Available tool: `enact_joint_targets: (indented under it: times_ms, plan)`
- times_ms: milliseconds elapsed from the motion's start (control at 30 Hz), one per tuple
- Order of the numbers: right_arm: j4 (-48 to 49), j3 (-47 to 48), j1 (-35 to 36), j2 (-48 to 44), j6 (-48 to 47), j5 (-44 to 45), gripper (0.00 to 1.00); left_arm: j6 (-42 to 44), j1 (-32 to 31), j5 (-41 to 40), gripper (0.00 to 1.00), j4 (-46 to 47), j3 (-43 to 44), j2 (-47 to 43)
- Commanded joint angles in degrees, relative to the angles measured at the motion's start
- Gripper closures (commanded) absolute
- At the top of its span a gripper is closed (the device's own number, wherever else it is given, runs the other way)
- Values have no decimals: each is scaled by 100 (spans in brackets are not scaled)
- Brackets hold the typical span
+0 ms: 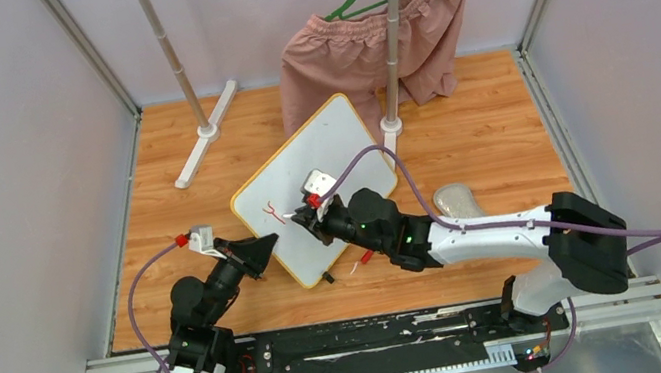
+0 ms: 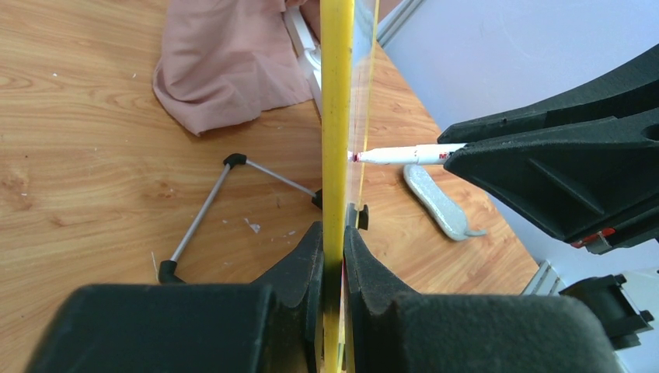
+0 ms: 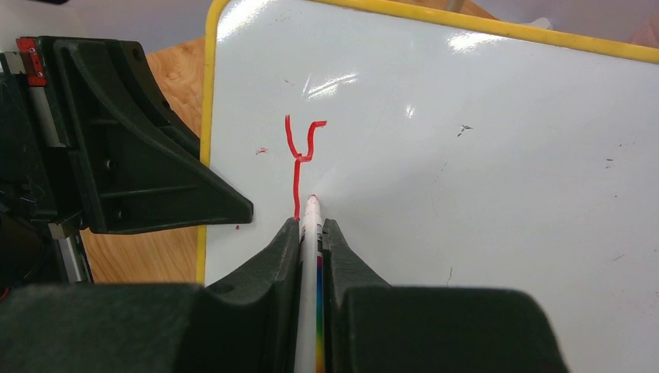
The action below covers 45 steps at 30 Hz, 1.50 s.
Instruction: Write a sentence on the whiteboard
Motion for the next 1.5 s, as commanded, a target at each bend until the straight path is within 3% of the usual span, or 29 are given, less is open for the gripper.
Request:
enact_joint_targets:
  times_ms: [0,767,1467]
  plan:
    - [-72,-174,-45,-58,43,60,100,368,40,-119,100,-620,-216,-381]
    - [-223,156,-159,-37,-141,339,100,380,41,-77,100,-603,-233,-381]
    - [-172,243,-88,82,21,-122,100,376,41,-44,100,-569,-251,-381]
